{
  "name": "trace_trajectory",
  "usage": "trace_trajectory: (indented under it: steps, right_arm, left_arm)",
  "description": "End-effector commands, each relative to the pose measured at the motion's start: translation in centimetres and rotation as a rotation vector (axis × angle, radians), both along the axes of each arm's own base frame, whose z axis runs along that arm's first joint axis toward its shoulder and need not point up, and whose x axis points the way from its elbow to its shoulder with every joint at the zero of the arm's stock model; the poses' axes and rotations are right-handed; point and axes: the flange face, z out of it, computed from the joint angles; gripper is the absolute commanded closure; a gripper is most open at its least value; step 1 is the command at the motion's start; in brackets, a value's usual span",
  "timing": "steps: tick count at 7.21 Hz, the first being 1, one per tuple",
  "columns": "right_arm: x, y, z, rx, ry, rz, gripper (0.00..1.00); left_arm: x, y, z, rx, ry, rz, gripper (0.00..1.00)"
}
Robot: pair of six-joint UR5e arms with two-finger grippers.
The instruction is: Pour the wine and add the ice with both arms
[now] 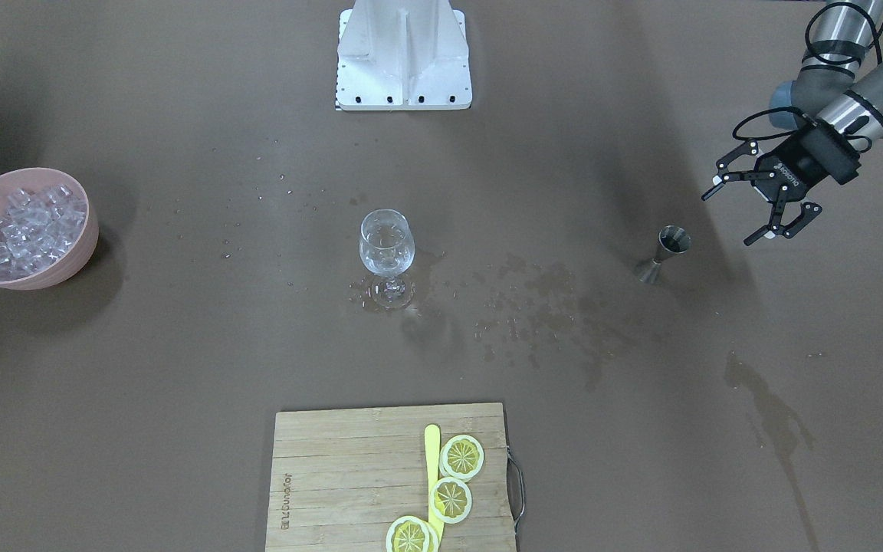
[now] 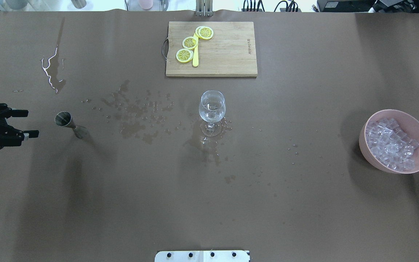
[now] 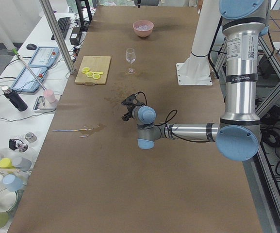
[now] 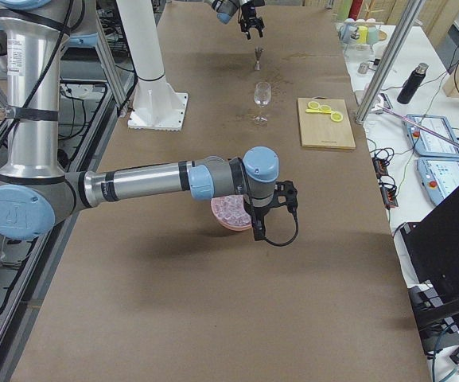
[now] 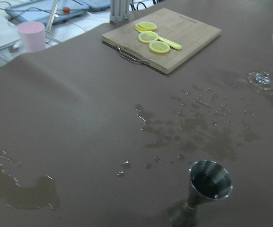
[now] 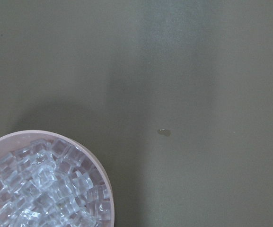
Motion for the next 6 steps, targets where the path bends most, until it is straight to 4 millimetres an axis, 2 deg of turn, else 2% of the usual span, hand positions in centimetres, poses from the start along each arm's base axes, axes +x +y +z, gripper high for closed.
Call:
trace_trajectory:
  steps: [1,2,4,5,6]
  right_arm:
    - [-0.1,-0.1,0.0,0.001,0.0,-0.002,0.0]
    - [-0.1,-0.2,-0.1,0.004,0.001,-0.002,0.0]
    - [-0.1,-0.3,-0.2,0.004,0.001,-0.001,0.0]
    - [-0.1,-0.3,-0.2,0.005,0.001,-0.002,0.0]
    - [-0.1,-0.3,-0.2,0.007,0.001,-0.002,0.0]
  left_arm:
    - [3.9,0.7,-0.4,0.046,-0.014,-0.063,0.03]
    - [4.8,1.0,-0.4,0.05,-0.017,-0.075,0.03]
    - [8.0,2.0,-0.7,0.057,-0.018,-0.1,0.03]
    - [8.8,1.2,-0.5,0.057,-0.024,-0.13,0.03]
    - [9.3,0.4,0.5,0.049,-0.041,-0.151,0.03]
